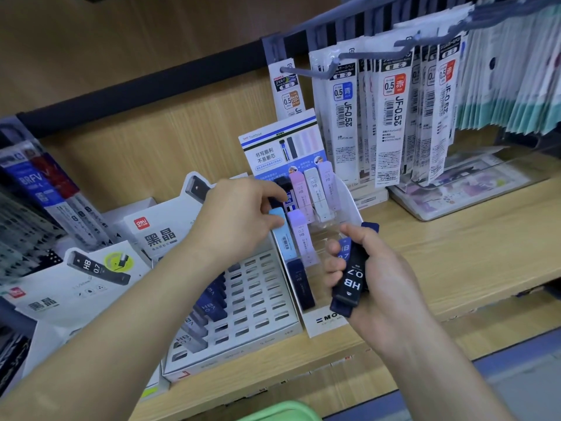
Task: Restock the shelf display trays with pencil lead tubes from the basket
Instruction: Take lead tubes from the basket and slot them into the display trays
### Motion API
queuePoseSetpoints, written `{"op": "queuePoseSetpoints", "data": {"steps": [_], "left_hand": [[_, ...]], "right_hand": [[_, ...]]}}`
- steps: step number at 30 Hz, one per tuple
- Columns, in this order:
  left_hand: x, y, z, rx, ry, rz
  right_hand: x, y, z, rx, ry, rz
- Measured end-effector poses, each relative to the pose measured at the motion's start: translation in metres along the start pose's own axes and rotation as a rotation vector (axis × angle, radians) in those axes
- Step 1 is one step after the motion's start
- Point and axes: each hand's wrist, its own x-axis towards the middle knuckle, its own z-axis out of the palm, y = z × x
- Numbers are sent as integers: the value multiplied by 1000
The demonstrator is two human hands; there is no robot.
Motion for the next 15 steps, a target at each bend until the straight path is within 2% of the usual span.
{"op": "queuePoseSetpoints", "data": {"steps": [9,15], "left_hand": [[-4,0,11,191,20,69],[-7,-1,16,230,70,21]], "right_hand": [[-3,5,3,-114,115,-98],[-4,7,3,-183,201,-144]]}}
